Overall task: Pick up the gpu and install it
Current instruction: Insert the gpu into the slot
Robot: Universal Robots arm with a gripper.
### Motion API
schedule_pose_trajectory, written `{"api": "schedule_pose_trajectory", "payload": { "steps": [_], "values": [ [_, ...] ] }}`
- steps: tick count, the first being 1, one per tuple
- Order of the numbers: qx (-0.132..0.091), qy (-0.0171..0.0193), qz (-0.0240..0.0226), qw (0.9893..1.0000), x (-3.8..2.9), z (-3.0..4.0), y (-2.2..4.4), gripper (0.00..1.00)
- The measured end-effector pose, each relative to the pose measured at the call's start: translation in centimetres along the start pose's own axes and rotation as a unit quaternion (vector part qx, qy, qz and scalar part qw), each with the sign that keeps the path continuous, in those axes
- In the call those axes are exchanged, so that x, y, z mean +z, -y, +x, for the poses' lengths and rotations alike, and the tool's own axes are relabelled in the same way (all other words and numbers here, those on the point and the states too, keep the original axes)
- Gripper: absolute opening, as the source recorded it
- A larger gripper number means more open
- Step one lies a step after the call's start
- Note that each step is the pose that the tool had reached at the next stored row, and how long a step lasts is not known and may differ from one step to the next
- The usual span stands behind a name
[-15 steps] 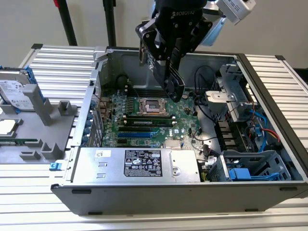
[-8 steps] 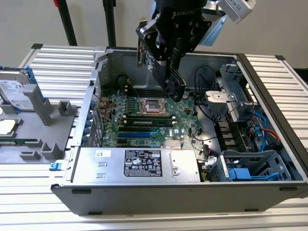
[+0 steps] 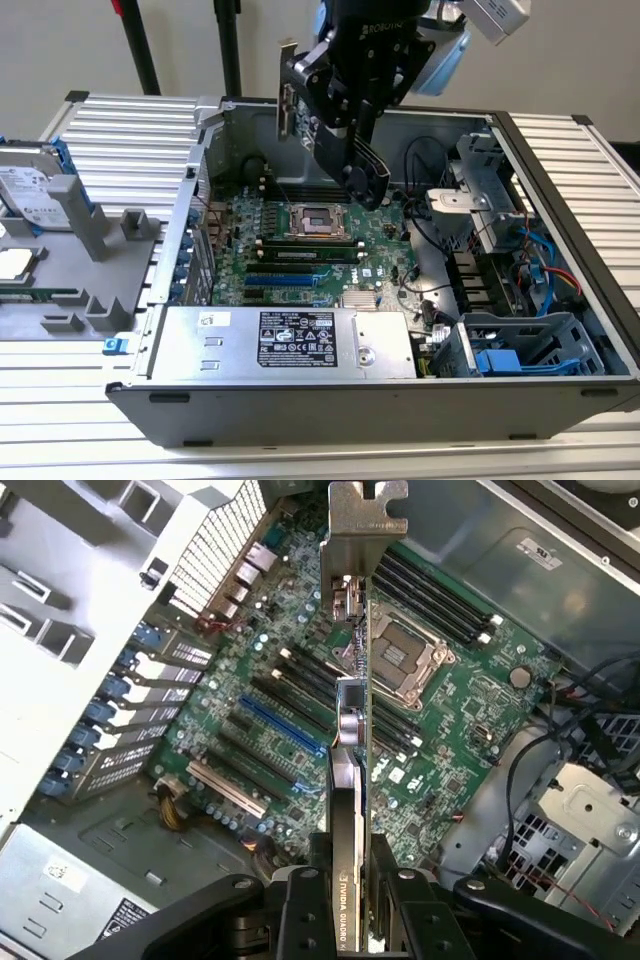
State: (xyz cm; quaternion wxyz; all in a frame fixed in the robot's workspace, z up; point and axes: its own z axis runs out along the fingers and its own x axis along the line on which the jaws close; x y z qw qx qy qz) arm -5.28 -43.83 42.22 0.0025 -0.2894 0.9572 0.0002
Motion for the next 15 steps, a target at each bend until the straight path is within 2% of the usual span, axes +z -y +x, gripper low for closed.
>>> {"api": "schedule_pose_trajectory", "payload": {
  "steps": [7,15],
  "values": [
    [-0.034,0.0000,-0.0002,0.9994,0.00,0.00,0.00,0.00],
    [-0.073,0.0001,-0.0004,0.9973,0.00,0.00,0.00,0.00]
  ]
}}
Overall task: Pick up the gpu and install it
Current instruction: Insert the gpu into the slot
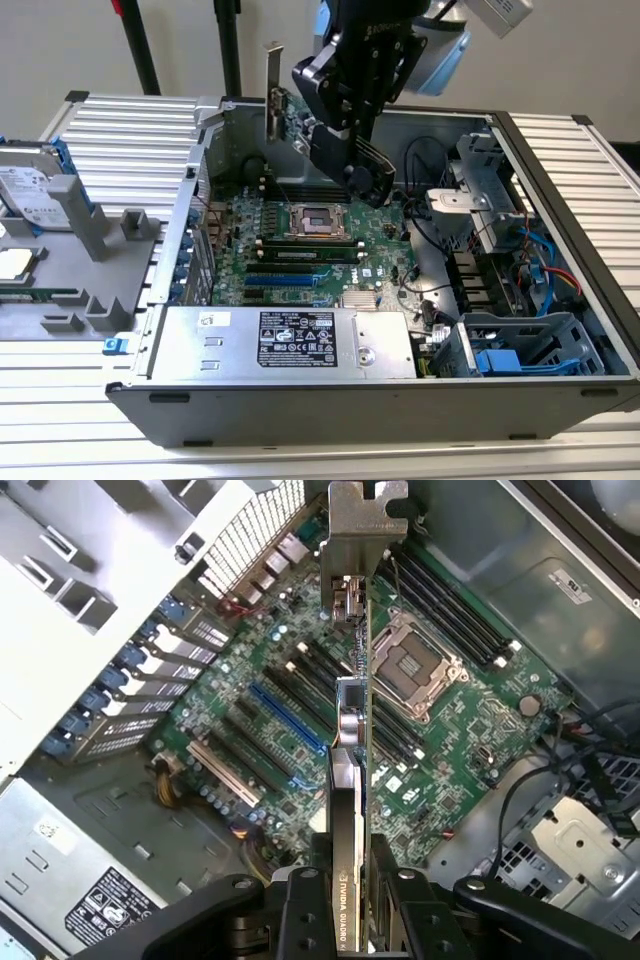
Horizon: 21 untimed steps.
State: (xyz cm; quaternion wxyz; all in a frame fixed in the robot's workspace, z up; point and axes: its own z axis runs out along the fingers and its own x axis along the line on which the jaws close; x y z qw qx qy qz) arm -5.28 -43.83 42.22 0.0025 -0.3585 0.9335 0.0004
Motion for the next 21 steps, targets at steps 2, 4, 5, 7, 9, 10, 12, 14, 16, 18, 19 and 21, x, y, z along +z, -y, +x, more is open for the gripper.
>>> {"api": "schedule_pose_trajectory", "payload": {
  "steps": [2,4,5,7,9,10,12,14,16,18,19,21],
  "values": [
    [-0.009,0.0000,0.0000,1.0000,0.00,0.00,0.00,0.00],
    [-0.018,0.0000,-0.0001,0.9998,0.00,0.00,0.00,0.00],
    [-0.022,0.0000,-0.0001,0.9998,0.00,0.00,0.00,0.00],
    [-0.031,0.0001,-0.0002,0.9995,0.00,0.00,0.00,0.00],
    [-0.040,0.0000,-0.0002,0.9992,0.00,0.00,0.00,0.00],
    [-0.046,0.0001,-0.0002,0.9990,0.00,-0.01,0.01,0.00],
    [-0.055,0.0001,-0.0003,0.9985,0.00,-0.01,0.01,0.00],
    [-0.063,0.0001,-0.0003,0.9980,0.00,-0.02,0.02,0.00],
    [-0.073,0.0001,-0.0004,0.9974,0.00,-0.03,0.03,0.00],
    [-0.082,0.0001,-0.0004,0.9966,0.00,-0.03,0.03,0.00],
    [-0.087,0.0001,-0.0004,0.9962,0.00,-0.04,0.04,0.00],
    [-0.097,0.0001,-0.0005,0.9953,0.00,-0.04,0.04,0.00]
  ]
}}
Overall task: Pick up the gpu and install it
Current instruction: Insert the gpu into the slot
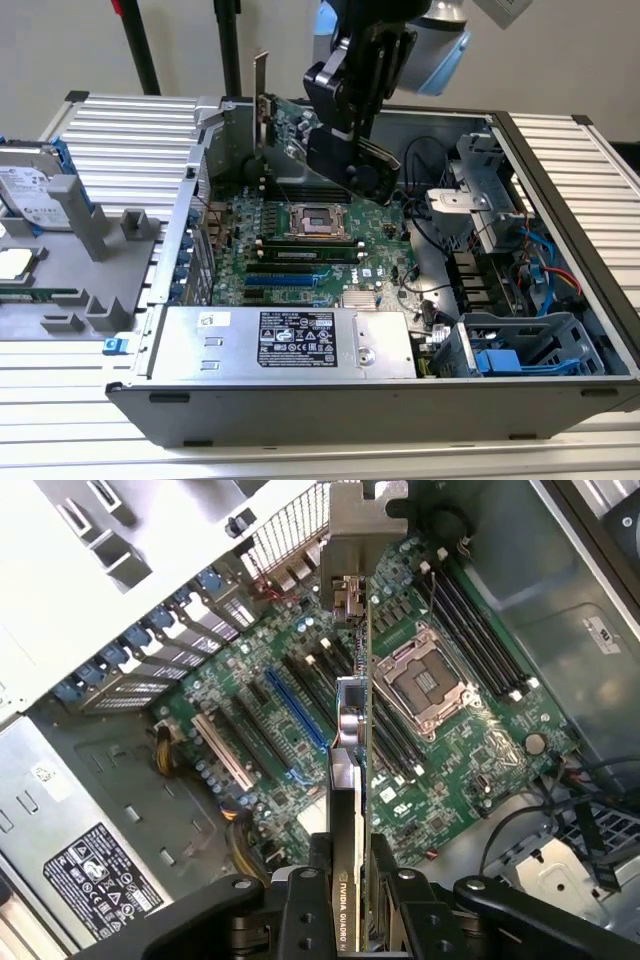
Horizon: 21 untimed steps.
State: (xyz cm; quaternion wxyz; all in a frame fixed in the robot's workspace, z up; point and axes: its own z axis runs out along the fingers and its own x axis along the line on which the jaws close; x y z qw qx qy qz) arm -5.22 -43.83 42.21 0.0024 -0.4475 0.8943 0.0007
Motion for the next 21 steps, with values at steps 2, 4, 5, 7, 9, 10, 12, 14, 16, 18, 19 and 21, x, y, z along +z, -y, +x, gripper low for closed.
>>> {"api": "schedule_pose_trajectory", "payload": {
  "steps": [2,4,5,7,9,10,12,14,16,18,19,21],
  "values": [
    [-0.010,0.0000,0.0000,0.9999,0.00,-0.01,0.01,0.00],
    [-0.021,0.0000,-0.0001,0.9998,0.00,-0.01,0.02,0.00],
    [-0.027,0.0000,-0.0001,0.9996,0.00,-0.02,0.02,0.00],
    [-0.038,0.0001,-0.0002,0.9993,0.00,-0.02,0.03,0.00],
    [-0.049,0.0000,-0.0002,0.9988,-0.01,-0.03,0.03,0.00],
    [-0.056,0.0000,-0.0003,0.9984,-0.01,-0.03,0.04,0.00],
    [-0.069,0.0000,-0.0004,0.9976,0.00,-0.04,0.04,0.00],
    [-0.082,0.0001,-0.0004,0.9966,0.00,-0.04,0.05,0.00],
    [-0.095,0.0001,-0.0005,0.9954,0.00,-0.04,0.05,0.00],
    [-0.108,0.0002,-0.0005,0.9941,0.01,-0.04,0.06,0.00],
    [-0.115,0.0002,-0.0006,0.9934,0.01,-0.04,0.06,0.00],
    [-0.128,0.0002,-0.0006,0.9918,0.00,-0.05,0.06,0.00]
  ]
}}
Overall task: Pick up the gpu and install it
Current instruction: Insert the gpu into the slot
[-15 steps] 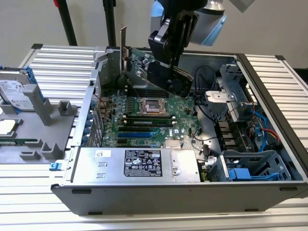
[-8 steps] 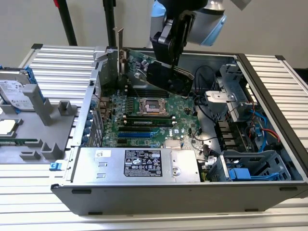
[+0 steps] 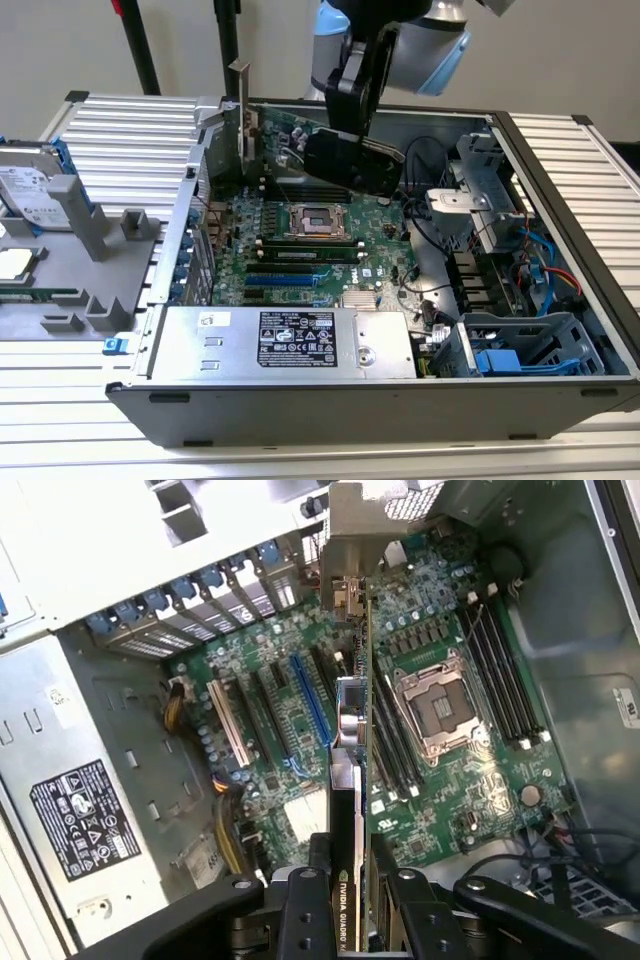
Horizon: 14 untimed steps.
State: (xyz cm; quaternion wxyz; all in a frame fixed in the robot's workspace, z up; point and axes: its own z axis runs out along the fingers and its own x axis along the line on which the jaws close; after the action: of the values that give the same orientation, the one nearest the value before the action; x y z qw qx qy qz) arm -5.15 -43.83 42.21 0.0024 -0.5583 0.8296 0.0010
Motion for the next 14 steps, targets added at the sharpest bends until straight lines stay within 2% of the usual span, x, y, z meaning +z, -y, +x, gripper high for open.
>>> {"api": "schedule_pose_trajectory", "payload": {
  "steps": [3,7,10,14],
  "values": [
    [-0.020,0.0000,-0.0001,0.9998,-0.01,0.00,0.01,0.00],
    [-0.046,0.0000,-0.0002,0.9989,0.00,-0.01,0.01,0.00],
    [-0.066,0.0000,-0.0003,0.9979,0.00,-0.01,0.01,0.00],
    [-0.091,0.0000,-0.0005,0.9958,0.00,-0.01,0.01,0.00]
  ]
}}
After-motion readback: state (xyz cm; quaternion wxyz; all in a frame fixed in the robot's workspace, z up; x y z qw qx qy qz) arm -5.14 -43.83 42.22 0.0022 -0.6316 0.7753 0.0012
